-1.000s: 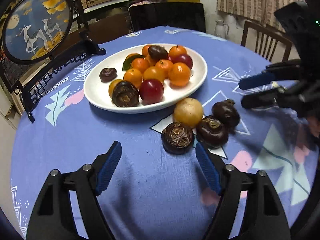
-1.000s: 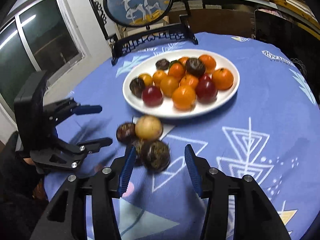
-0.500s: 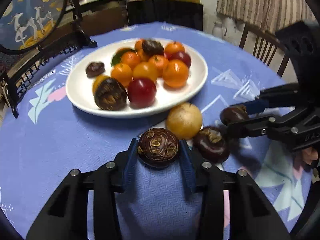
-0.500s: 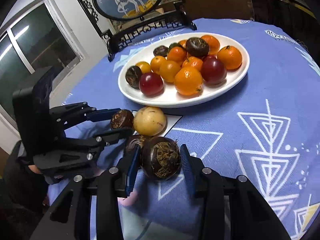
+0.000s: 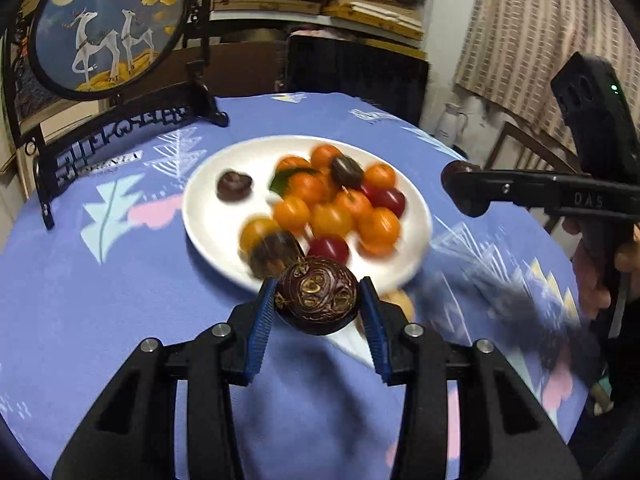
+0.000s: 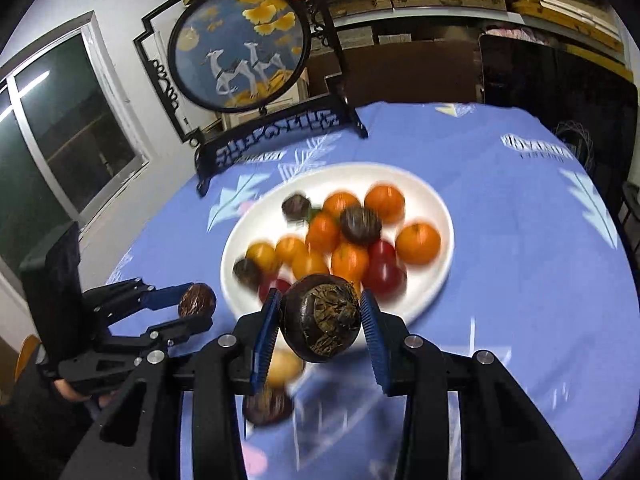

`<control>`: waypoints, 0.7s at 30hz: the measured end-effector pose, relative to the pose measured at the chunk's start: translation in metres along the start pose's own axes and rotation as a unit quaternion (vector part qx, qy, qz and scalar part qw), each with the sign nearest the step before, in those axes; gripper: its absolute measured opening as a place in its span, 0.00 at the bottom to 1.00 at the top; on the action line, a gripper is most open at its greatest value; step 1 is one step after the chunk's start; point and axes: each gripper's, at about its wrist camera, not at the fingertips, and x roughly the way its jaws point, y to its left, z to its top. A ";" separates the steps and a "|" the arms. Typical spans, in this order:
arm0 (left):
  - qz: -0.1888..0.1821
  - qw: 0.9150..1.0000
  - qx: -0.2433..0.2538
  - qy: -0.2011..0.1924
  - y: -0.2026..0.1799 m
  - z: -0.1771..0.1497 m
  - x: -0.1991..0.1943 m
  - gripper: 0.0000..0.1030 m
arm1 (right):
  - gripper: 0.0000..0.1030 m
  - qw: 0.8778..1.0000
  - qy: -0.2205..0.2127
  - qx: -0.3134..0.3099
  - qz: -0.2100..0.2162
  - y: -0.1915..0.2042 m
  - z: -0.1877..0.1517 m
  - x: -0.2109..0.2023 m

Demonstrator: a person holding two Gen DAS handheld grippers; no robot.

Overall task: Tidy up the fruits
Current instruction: 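Carry a dark fruit with the left tool while the right tool carries another to plate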

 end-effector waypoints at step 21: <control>0.055 0.998 -0.001 -0.008 0.006 -0.013 -0.021 0.73 | 0.54 0.998 0.038 -0.052 -0.019 0.030 -0.047 0.004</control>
